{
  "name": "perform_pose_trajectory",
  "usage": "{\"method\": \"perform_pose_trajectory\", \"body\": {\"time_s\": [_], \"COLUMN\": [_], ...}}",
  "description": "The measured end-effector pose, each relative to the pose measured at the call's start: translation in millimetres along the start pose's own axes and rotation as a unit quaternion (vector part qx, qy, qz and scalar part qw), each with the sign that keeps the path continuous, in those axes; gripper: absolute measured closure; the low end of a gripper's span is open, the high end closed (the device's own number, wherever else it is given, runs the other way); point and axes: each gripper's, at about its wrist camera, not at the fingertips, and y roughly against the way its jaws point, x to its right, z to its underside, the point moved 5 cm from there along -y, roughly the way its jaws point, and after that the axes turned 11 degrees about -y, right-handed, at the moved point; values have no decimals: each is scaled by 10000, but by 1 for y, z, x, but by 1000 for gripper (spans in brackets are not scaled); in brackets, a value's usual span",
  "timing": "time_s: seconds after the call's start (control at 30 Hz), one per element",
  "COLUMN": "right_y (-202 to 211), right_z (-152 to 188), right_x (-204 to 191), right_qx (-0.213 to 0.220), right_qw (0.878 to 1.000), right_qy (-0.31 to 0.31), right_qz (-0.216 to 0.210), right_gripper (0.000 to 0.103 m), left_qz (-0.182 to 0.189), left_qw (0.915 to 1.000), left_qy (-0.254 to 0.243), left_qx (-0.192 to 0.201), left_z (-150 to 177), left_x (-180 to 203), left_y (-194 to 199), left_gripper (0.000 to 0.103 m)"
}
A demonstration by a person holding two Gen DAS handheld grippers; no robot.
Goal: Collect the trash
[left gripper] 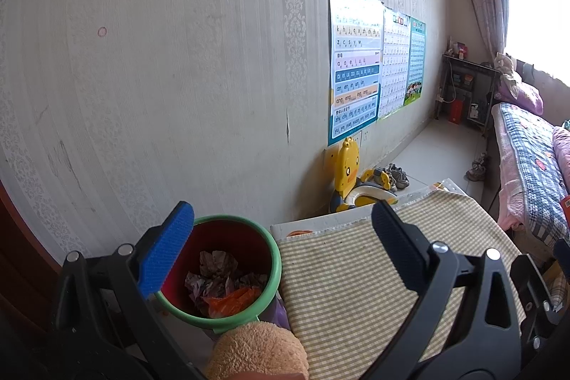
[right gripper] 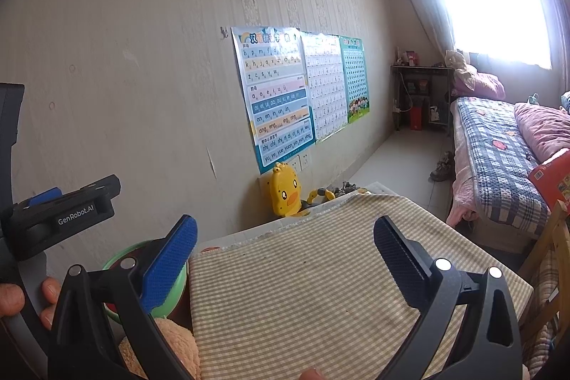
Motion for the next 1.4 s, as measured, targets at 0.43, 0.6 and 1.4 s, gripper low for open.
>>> {"method": "perform_pose_trajectory", "body": {"time_s": [0.43,0.6,1.4], "right_y": [0,1,-16], "right_z": [2,3,14], "right_x": [4,5,16], "right_qx": [-37,-43,-260], "right_qw": [10000,10000,9995], "right_qy": [-23,-30,-140], "right_qz": [17,19,140], "right_gripper": [7,7,7], "left_qz": [6,6,62], "left_qw": [10000,10000,9996], "left_qy": [0,-1,-81], "left_qx": [-69,-83,-253], "left_z": [2,2,10], "left_x": [1,0,8], "left_y": [-3,-5,-17], "left_gripper": [5,5,5]}}
